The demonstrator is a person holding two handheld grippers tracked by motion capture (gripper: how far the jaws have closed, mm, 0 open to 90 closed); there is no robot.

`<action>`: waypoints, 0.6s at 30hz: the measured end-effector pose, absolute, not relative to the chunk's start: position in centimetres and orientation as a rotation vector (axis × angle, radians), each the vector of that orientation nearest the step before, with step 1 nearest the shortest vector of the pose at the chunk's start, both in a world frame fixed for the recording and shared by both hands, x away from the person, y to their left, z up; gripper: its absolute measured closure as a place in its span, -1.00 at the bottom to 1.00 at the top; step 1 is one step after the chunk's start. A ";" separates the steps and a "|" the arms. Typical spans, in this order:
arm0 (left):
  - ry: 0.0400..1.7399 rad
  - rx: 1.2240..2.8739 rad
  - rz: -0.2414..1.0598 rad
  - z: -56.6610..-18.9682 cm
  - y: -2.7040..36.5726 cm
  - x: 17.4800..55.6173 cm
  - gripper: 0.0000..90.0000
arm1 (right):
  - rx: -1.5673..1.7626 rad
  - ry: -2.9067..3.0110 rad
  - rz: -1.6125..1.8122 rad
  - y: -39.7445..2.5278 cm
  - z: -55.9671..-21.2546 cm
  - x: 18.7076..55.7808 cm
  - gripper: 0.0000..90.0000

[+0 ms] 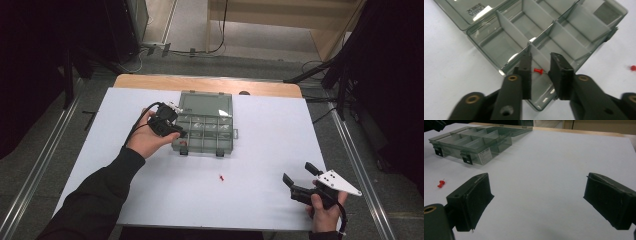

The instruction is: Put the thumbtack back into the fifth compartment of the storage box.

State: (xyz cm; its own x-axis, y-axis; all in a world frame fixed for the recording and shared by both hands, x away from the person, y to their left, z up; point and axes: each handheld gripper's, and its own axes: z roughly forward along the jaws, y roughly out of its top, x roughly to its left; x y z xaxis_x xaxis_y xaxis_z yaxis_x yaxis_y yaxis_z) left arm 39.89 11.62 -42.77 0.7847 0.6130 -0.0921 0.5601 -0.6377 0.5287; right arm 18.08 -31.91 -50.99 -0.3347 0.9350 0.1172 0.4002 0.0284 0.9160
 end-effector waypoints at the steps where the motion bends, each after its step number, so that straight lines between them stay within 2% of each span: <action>1: 0.861 2.430 0.114 -42.7 11.6 39.8 0.39 | 1.359 1.773 1.289 -31.9 -51.0 18.1 -0.83; 6: 0.828 2.403 0.062 -42.5 11.2 39.3 0.09 | 1.359 1.774 1.288 -31.9 -51.0 18.1 -0.83; 13: 0.766 2.393 0.039 -42.2 10.5 38.3 -0.14 | 1.356 1.773 1.289 -31.9 -51.0 18.1 -0.83; 16: 0.760 2.395 0.039 -42.2 10.0 37.9 -0.40 | 1.356 1.774 1.291 -31.9 -51.0 18.1 -0.83; 18: 0.739 2.381 0.029 -42.3 9.7 37.6 -0.48 | 1.355 1.774 1.290 -31.9 -51.0 18.1 -0.83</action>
